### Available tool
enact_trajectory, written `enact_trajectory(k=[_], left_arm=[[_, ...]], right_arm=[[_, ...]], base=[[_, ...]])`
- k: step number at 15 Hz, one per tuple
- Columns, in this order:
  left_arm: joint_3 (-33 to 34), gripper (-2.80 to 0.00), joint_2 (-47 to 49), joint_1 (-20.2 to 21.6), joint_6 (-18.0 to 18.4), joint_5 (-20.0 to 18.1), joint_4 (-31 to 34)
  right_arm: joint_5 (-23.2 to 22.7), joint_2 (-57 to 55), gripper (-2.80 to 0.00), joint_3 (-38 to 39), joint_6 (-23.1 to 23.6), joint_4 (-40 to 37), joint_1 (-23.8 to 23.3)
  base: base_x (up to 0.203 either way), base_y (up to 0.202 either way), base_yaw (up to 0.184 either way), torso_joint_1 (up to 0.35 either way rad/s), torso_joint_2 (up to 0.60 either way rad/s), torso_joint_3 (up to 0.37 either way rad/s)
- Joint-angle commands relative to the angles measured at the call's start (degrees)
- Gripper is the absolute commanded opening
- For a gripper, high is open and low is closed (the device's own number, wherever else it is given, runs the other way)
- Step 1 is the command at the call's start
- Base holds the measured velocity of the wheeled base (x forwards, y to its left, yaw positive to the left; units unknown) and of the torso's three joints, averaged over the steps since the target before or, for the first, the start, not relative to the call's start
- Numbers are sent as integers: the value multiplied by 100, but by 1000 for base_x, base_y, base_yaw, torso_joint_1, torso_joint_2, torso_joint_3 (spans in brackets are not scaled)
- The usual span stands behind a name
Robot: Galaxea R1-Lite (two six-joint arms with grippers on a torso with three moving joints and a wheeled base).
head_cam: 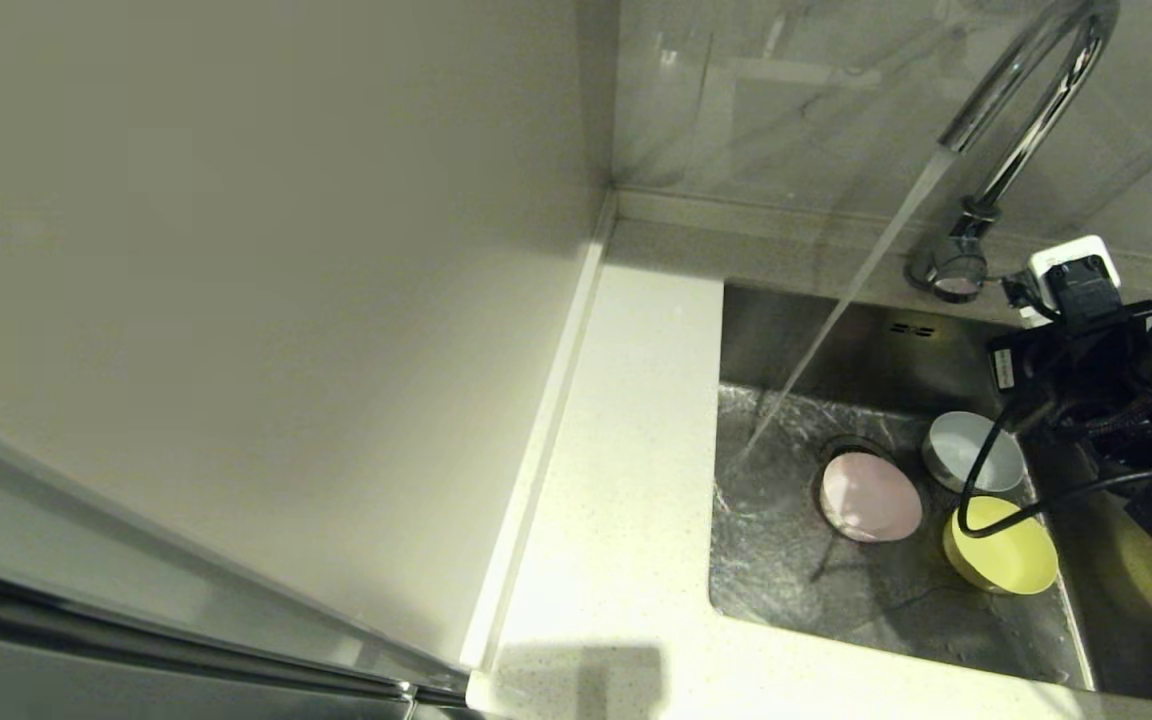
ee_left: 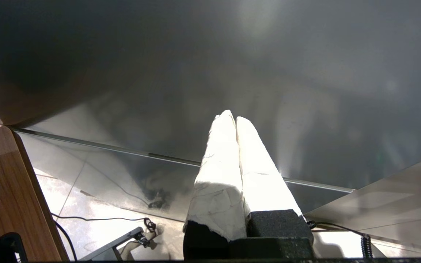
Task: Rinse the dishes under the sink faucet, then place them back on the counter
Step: Turn off the faucet
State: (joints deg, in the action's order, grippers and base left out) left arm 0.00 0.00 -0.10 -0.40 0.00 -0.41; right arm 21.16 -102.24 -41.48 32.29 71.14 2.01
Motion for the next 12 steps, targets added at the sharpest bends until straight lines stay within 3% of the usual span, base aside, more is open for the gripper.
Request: enact_trajectory(k=[1,12], left_arm=[[18,-280,0,1,-4,0,-2],[18,-280,0,1,-4,0,-2]], right_arm=[[41,-162,-280,-215,23,33,-19],[248,-778,-280,-997,35,5,-401]], base=[[0,0,0,0,0,0],[0,0,0,0,0,0]])
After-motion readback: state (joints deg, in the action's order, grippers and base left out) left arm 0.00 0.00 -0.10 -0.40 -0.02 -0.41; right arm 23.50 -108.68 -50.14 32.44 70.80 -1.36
